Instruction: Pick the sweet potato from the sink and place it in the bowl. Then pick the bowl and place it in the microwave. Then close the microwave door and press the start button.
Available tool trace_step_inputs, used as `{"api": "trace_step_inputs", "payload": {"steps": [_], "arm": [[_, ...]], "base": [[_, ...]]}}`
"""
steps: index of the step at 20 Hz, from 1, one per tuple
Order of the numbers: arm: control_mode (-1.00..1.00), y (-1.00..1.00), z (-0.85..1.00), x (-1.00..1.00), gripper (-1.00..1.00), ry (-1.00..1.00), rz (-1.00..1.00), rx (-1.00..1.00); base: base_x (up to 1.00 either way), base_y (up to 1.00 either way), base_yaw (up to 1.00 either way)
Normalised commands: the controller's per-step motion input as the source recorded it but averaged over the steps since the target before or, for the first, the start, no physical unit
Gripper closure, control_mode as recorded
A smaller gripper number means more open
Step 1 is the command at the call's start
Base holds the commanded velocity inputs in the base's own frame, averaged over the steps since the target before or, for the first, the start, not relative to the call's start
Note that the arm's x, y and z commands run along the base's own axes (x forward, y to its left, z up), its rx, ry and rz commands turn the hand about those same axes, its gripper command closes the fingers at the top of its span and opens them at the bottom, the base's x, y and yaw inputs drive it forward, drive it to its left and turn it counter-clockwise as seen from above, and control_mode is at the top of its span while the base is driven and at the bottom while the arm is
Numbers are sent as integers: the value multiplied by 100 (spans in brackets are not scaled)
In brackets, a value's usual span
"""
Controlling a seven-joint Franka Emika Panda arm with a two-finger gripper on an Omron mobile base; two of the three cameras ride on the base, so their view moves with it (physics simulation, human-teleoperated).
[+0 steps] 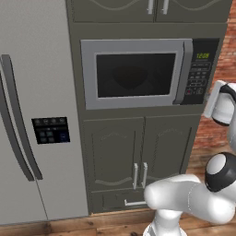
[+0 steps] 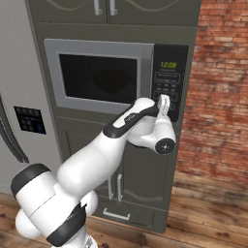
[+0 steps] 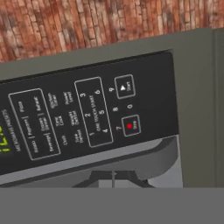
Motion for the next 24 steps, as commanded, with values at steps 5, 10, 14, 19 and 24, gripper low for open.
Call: {"api": "trace_step_inputs", "payload": {"steps": [5,10,14,19,24], "arm": [[-100,-3,0,14,100,-4,-1,4],[-100,-15,0,11,100,-3,0,5],[-100,-18,0,13,100,-1,0,4],[-100,-1,0,20,100,0,0,0],[-100,-1,-1,22,100,0,0,0]], "base": [[0,0,0],[0,0,0],[0,0,0],[0,0,0],[0,0,0]]}}
